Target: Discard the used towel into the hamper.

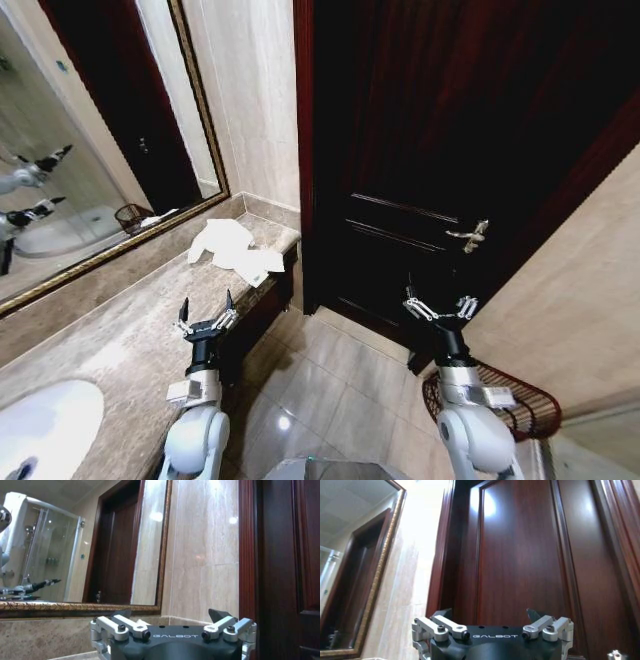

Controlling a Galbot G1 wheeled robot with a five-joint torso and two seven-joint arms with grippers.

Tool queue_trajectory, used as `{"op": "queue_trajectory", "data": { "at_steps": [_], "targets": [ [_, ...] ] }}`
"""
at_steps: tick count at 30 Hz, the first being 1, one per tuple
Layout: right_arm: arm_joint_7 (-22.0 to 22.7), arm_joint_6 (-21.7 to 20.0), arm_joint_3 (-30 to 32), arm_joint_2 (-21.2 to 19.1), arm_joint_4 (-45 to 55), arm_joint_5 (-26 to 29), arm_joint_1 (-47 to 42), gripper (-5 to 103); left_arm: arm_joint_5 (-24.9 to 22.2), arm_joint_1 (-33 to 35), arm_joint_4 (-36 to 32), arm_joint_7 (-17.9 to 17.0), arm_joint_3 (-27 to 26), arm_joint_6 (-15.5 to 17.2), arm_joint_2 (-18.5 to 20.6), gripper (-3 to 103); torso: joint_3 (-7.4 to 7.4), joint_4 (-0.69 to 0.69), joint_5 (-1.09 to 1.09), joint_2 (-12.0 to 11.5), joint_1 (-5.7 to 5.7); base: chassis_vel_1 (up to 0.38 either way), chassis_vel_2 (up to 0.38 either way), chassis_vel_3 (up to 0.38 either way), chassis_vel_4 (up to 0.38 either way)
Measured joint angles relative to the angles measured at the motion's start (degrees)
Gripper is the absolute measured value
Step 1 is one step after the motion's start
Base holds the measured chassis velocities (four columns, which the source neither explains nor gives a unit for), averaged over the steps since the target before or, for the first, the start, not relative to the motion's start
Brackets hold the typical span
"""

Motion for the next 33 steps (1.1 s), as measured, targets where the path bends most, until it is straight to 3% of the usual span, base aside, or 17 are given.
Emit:
{"op": "queue_trajectory", "data": {
  "at_steps": [6, 17, 24, 33],
  "targets": [
    [-1.4, 0.5, 0.4, 0.5, 0.0, 1.3, -0.5, 100, -0.1, -0.4, 0.9, -0.6, 0.2, -1.9, 0.0, 100, 0.0, 0.0, 0.0, 0.0, -0.01, 0.0, 0.0, 0.0, 0.0],
    [-1.8, 1.3, 0.7, 0.5, -1.1, 1.8, -0.8, 100, -0.9, -1.1, 1.4, -1.0, 0.4, -2.3, 0.0, 100, 0.0, 0.0, 0.01, 0.0, -0.02, -0.089, 0.085, 0.086, -0.087],
    [2.6, 3.2, 0.1, 0.4, -1.9, -0.3, 0.2, 100, -1.7, -1.4, 1.5, -1.5, 0.0, -2.4, 0.0, 100, 0.02, 0.02, 0.01, 0.0, 0.08, -0.143, 0.152, 0.149, -0.119],
    [1.2, 2.8, 0.2, 0.6, -1.5, -0.3, -0.4, 100, -1.7, -1.3, 1.5, -1.4, 0.2, -2.4, 0.0, 100, -0.01, 0.01, -0.01, 0.0, -0.04, -0.002, 0.023, -0.025, 0.009]
  ]
}}
